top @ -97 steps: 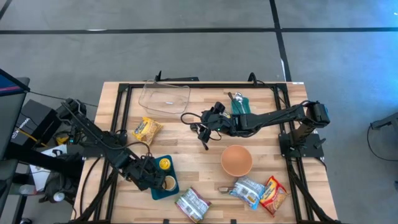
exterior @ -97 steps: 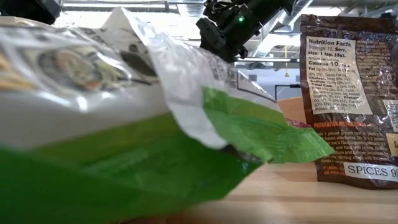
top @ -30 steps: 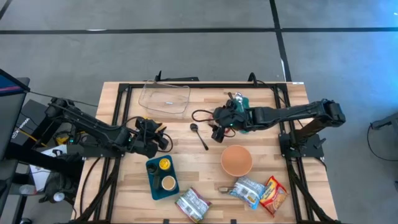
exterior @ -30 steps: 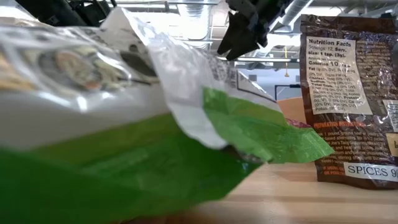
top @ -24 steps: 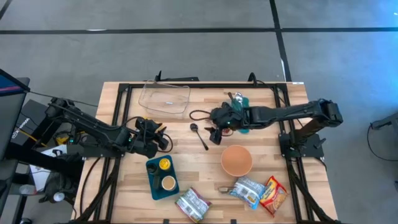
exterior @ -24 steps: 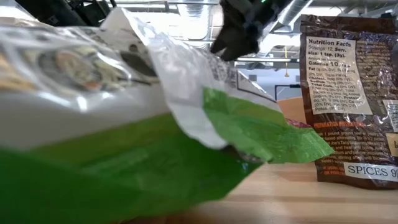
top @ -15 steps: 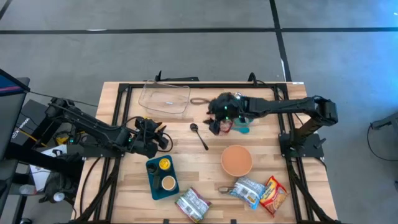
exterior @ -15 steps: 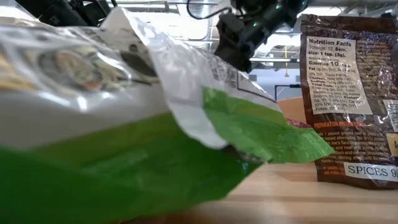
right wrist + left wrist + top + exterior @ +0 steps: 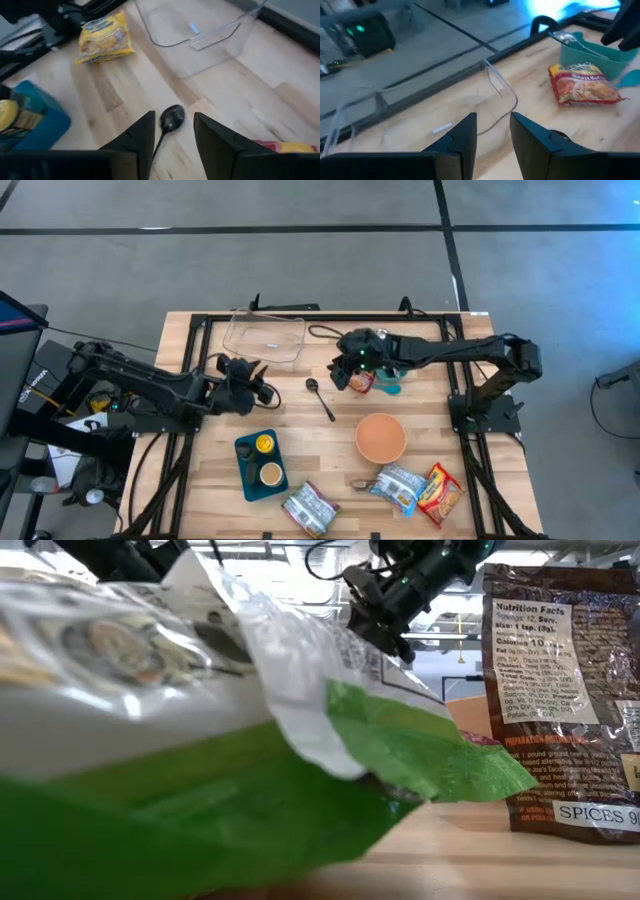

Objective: Pick & Place Food Item
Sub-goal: Put the black spoon into the green bin

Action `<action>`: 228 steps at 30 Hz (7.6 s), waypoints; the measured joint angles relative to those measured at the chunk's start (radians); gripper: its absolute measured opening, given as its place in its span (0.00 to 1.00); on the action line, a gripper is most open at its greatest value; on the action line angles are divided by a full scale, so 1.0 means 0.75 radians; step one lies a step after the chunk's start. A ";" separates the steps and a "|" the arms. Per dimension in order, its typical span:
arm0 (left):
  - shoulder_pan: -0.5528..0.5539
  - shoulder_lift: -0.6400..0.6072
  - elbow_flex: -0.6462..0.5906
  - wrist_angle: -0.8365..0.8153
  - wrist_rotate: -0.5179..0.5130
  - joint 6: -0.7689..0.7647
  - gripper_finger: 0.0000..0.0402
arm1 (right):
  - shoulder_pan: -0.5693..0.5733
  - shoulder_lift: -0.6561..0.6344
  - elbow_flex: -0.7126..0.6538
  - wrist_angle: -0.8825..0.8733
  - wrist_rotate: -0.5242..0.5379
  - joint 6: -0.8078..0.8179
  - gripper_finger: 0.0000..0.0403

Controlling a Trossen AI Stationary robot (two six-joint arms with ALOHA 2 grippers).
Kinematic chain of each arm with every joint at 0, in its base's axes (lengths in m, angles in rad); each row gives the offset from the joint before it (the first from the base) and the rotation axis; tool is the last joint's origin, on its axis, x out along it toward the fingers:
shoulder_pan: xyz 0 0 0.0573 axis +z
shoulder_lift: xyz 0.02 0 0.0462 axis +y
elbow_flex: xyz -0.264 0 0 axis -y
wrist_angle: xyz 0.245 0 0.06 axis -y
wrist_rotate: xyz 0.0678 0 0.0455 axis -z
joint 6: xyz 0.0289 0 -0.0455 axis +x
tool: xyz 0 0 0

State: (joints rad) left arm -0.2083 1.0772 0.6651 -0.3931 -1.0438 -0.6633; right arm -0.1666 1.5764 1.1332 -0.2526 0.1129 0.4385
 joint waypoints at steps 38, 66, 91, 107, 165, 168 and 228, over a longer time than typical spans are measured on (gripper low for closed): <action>0.084 -0.251 -0.004 -0.235 0.278 0.041 0.28 | 0.105 0.543 0.489 -0.432 0.233 0.191 0.28; 0.085 -0.251 -0.044 -0.212 0.286 0.036 0.28 | 0.120 0.587 0.487 -0.385 0.167 0.246 0.28; 0.085 -0.251 -0.044 -0.199 0.287 0.036 0.28 | 0.166 0.676 0.485 -0.388 0.207 0.310 0.28; 0.085 -0.251 -0.044 -0.197 0.287 0.036 0.28 | 0.166 0.762 0.487 -0.334 0.210 0.313 0.28; 0.085 -0.250 -0.043 -0.192 0.287 0.029 0.28 | 0.194 0.816 0.491 -0.310 0.213 0.307 0.16; 0.085 -0.250 -0.043 -0.192 0.287 0.029 0.28 | 0.195 0.818 0.490 -0.312 0.237 0.286 0.14; 0.085 -0.251 -0.043 -0.177 0.287 0.030 0.28 | 0.195 0.697 0.485 -0.406 0.355 0.096 0.01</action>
State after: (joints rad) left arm -0.1446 0.8891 0.6327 -0.5256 -0.8287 -0.6405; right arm -0.0205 2.0991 1.4968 -0.5573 0.3791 0.5107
